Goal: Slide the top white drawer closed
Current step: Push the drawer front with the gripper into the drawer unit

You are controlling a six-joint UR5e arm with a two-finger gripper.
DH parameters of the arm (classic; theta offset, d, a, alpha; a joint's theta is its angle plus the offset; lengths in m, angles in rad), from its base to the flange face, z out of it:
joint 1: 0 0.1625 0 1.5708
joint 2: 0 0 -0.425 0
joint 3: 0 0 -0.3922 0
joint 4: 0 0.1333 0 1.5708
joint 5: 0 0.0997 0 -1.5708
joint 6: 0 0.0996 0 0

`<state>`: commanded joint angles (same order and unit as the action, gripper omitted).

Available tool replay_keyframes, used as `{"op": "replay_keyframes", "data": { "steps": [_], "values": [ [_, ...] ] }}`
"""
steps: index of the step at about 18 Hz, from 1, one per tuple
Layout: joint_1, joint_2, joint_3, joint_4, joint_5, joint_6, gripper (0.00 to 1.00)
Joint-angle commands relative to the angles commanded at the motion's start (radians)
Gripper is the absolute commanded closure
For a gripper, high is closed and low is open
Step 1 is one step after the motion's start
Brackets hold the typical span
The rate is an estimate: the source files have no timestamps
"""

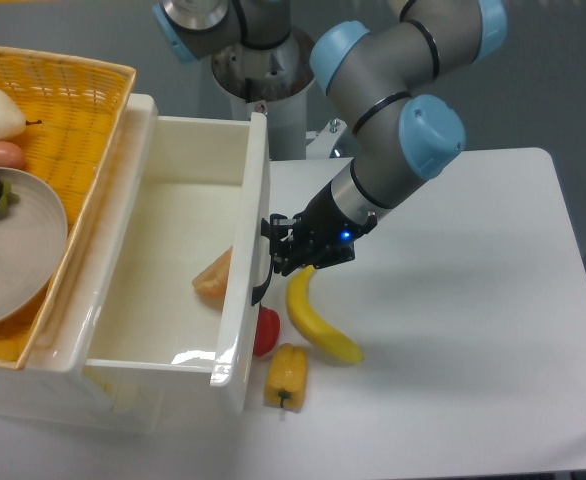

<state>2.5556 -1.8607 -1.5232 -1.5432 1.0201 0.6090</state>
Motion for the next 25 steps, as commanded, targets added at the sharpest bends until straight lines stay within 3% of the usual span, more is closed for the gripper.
{"op": "replay_keyframes", "data": {
  "steps": [25],
  "values": [
    [-0.098, 0.006, 0.015, 0.003, 0.000, -0.063, 0.76]
  ]
}}
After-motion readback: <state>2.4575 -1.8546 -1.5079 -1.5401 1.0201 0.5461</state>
